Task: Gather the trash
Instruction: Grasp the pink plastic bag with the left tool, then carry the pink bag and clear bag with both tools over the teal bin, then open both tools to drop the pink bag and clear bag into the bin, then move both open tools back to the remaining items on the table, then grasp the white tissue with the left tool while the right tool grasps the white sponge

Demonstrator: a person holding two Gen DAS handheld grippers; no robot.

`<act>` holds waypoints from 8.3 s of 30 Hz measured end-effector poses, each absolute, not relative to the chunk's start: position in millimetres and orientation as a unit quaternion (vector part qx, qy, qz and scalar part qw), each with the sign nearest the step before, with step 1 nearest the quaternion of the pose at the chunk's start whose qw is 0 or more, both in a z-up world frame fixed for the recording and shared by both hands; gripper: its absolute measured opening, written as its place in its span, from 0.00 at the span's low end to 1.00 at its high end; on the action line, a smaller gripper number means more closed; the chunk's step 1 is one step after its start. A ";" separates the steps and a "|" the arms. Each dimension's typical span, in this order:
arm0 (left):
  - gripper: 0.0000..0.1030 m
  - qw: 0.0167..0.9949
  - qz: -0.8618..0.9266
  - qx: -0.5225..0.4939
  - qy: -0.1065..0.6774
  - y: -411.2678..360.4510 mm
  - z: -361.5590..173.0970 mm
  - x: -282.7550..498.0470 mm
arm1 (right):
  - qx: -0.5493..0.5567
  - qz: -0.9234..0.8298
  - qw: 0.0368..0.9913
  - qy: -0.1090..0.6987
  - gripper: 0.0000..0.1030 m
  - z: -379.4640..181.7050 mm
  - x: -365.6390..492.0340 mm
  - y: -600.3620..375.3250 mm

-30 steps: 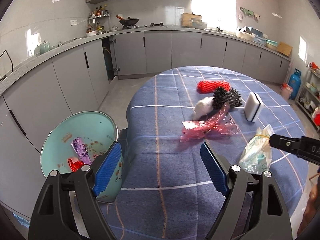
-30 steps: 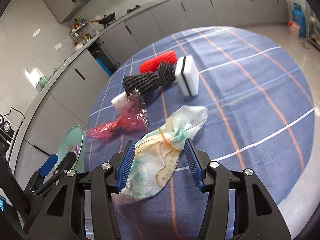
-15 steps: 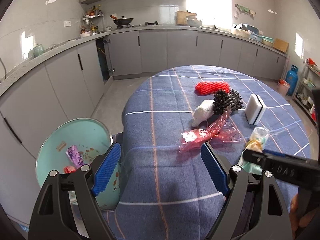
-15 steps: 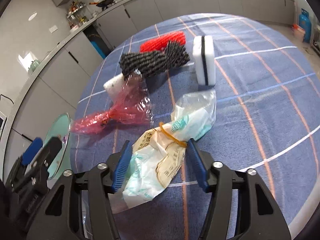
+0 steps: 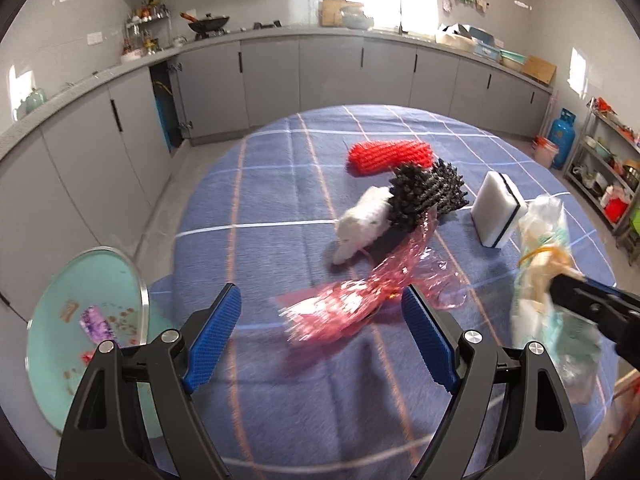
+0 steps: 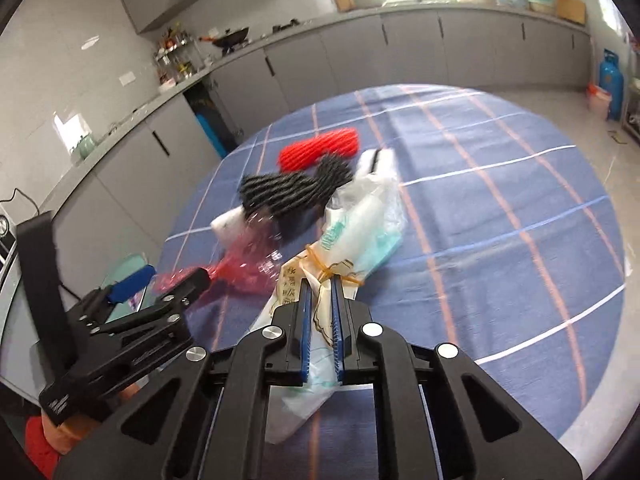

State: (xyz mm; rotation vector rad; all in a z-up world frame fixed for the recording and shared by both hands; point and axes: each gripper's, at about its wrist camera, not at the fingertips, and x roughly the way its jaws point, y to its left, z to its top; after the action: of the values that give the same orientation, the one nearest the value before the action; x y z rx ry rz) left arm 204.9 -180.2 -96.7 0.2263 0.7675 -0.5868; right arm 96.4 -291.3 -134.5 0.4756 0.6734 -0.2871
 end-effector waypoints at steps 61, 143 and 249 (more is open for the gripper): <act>0.32 0.948 -0.096 -0.015 0.305 21.4 -21.3 179.6 | 0.105 -0.015 0.961 0.256 0.09 -72.4 156.9 -163.6; 0.32 0.886 0.017 -0.066 0.459 75.4 -144.8 298.4 | 0.021 0.155 0.889 0.430 0.11 -174.7 322.1 -31.0; 0.33 0.835 -0.312 0.113 0.439 -269.2 -124.9 249.6 | 0.269 -0.189 0.900 0.285 0.25 -138.5 112.1 -369.1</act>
State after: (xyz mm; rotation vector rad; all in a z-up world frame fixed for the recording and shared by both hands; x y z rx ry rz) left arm 249.6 -269.2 -124.9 0.2392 0.9289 -0.6610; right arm 112.1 -369.1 -138.5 0.5556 0.5906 -0.3907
